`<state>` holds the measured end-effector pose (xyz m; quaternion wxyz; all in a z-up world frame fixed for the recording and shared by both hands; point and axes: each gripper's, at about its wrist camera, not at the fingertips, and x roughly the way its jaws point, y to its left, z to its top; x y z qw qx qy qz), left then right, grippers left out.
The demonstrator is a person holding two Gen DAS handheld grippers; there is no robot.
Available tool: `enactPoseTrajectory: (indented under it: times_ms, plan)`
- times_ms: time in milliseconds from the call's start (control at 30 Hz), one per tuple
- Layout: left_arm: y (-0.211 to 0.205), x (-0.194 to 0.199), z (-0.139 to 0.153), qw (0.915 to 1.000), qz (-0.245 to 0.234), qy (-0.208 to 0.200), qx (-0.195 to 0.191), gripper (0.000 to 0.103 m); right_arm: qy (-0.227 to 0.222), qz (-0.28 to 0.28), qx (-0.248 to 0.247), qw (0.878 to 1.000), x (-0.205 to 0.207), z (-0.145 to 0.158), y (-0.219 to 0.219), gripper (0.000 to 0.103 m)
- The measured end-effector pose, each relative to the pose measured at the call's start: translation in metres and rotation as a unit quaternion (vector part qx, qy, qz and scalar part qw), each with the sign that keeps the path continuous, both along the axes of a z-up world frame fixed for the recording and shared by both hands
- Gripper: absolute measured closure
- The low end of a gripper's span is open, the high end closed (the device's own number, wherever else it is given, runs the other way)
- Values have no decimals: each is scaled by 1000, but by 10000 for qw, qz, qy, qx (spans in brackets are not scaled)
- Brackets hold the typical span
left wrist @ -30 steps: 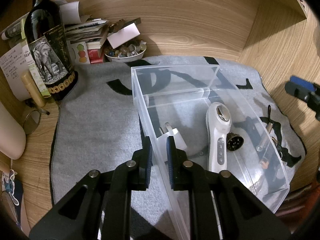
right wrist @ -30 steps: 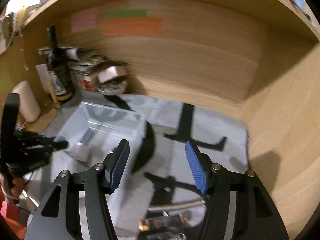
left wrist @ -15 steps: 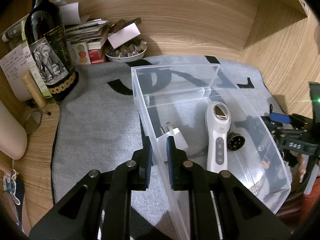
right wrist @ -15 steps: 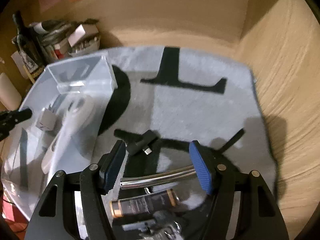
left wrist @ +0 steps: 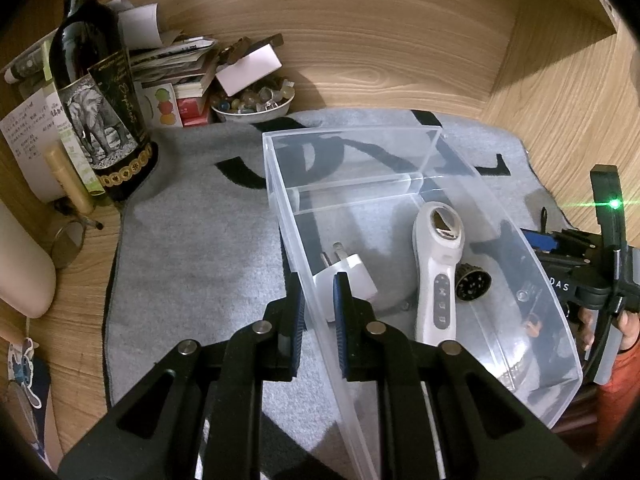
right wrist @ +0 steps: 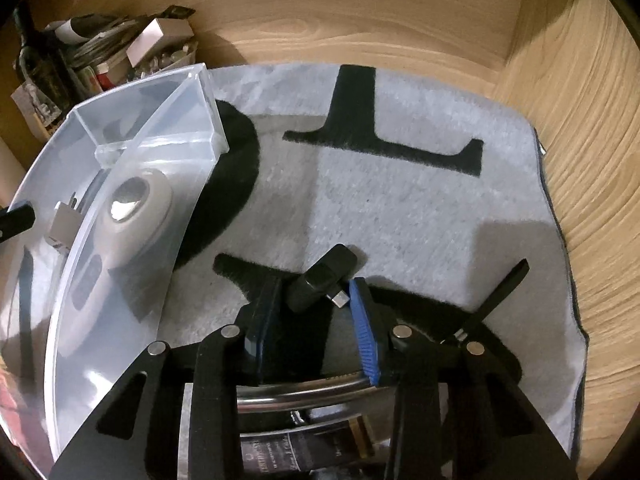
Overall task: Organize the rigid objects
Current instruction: 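Grasp the small black item on the mat with the right tool, then drop the small black item into the clear box and withdraw the right tool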
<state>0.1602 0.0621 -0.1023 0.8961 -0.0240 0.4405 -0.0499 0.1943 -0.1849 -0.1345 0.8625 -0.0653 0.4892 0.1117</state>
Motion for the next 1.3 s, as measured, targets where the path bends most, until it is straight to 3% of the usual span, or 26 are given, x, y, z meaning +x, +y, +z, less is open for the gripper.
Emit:
enactPoseTrajectory:
  times_ms: [167,467,800,1067,1300]
  plan:
    - [-1,0,-1,10000,0,-2,24,89,-124,-76,81,9999,0,9,-4,71]
    - [-2,0,-1,10000,-1,-3,31,89,-785,-57,338,9963,-11,58,-3,71]
    - [-2,0,-1,10000,1,1,12,89,-1380,354,582,9881,-28,103,22,71]
    - [-2,0,-1,10000,1,-1,5,89,-1378,917,519,9848,-33,102,58,71]
    - [-3,-1,-1,10000,-10,-4,-3,89,-1047,1315,483,9846,-29,84,88,71]
